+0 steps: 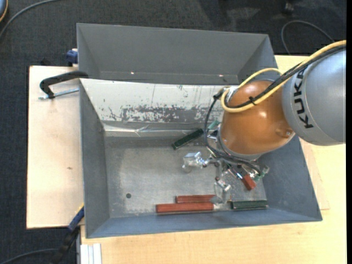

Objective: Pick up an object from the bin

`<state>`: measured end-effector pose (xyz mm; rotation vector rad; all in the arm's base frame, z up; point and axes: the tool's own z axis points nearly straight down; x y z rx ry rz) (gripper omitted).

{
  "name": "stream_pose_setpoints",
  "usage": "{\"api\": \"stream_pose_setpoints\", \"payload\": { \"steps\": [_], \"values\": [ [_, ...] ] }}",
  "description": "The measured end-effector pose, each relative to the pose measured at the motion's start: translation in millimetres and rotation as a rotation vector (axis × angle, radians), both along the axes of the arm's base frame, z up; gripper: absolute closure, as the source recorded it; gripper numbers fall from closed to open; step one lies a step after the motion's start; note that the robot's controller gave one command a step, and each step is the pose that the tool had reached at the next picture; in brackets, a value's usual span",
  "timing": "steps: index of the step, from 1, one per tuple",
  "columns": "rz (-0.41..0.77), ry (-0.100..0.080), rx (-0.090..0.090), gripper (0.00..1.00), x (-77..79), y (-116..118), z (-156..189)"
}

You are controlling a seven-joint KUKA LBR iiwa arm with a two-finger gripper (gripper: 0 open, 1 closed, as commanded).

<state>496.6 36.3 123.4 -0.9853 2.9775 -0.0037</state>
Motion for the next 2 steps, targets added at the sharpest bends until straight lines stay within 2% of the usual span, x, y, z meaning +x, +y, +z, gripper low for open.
{"api": "stream_pose_setpoints", "payload": {
  "steps": [1,2],
  "values": [
    [0.259,0.009,0.000,0.00,7.5,-2.6,-53.7],
    [0.676,-0.004,-0.004,0.00,23.9,-49.2,34.1]
  ]
}}
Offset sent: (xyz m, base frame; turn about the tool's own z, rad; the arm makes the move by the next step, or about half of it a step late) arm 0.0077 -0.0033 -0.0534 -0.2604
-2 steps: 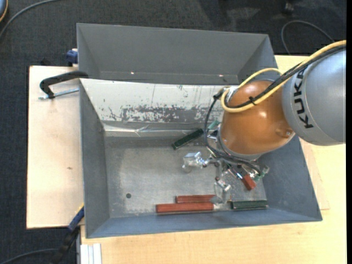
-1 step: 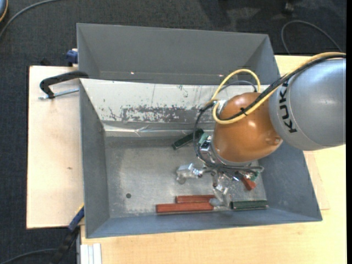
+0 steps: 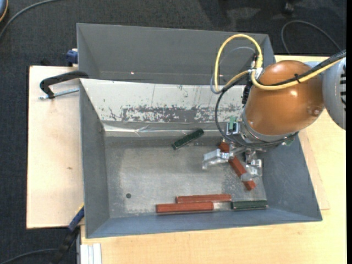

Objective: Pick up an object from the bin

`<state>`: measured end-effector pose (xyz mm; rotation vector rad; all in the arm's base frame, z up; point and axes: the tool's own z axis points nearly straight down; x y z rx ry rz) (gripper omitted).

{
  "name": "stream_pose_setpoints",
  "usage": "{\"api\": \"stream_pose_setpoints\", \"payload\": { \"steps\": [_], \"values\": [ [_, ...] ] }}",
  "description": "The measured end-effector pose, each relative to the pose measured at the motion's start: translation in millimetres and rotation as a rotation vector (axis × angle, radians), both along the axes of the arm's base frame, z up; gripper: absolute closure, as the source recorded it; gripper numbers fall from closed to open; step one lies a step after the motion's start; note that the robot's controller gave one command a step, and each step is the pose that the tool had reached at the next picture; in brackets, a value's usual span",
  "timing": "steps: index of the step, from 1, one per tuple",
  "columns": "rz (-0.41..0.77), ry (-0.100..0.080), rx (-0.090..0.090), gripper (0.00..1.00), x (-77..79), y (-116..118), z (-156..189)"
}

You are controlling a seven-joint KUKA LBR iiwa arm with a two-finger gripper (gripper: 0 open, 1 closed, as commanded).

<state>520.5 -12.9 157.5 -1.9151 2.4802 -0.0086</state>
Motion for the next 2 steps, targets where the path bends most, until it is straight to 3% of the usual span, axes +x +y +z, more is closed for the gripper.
{"api": "stream_pose_setpoints", "payload": {
  "steps": [1,2],
  "values": [
    [0.264,0.005,-0.002,0.00,19.0,-74.0,-6.8],
    [0.310,0.011,0.004,0.00,32.7,-111.4,-84.8]
  ]
}}
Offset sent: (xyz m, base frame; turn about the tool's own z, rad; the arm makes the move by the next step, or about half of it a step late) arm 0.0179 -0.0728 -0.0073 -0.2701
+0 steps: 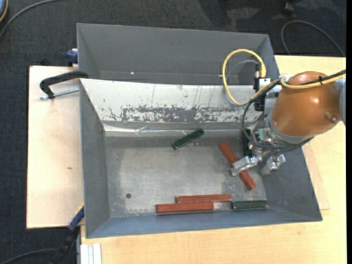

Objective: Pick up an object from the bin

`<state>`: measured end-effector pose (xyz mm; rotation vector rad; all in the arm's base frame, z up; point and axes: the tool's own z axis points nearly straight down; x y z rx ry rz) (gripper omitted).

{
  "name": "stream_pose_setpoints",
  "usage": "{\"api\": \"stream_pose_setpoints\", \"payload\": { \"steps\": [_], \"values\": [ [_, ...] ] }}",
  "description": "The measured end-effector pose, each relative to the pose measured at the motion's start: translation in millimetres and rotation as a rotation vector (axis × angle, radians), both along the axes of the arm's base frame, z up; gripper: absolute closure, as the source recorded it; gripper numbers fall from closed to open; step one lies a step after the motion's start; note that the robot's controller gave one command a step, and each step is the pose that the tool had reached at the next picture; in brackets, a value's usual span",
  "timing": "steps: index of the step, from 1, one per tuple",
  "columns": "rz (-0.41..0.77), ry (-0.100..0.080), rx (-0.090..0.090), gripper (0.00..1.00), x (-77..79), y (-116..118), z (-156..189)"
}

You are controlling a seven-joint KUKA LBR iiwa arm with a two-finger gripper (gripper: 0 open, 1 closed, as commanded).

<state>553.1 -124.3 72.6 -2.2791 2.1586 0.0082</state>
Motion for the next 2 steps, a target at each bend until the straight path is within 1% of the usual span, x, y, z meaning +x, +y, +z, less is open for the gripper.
{"api": "stream_pose_setpoints", "payload": {
  "steps": [1,2],
  "values": [
    [0.002,-0.002,-0.003,1.00,0.5,0.1,3.7],
    [0.047,-0.013,-0.006,1.00,-20.7,-1.4,135.3]
  ]
}}
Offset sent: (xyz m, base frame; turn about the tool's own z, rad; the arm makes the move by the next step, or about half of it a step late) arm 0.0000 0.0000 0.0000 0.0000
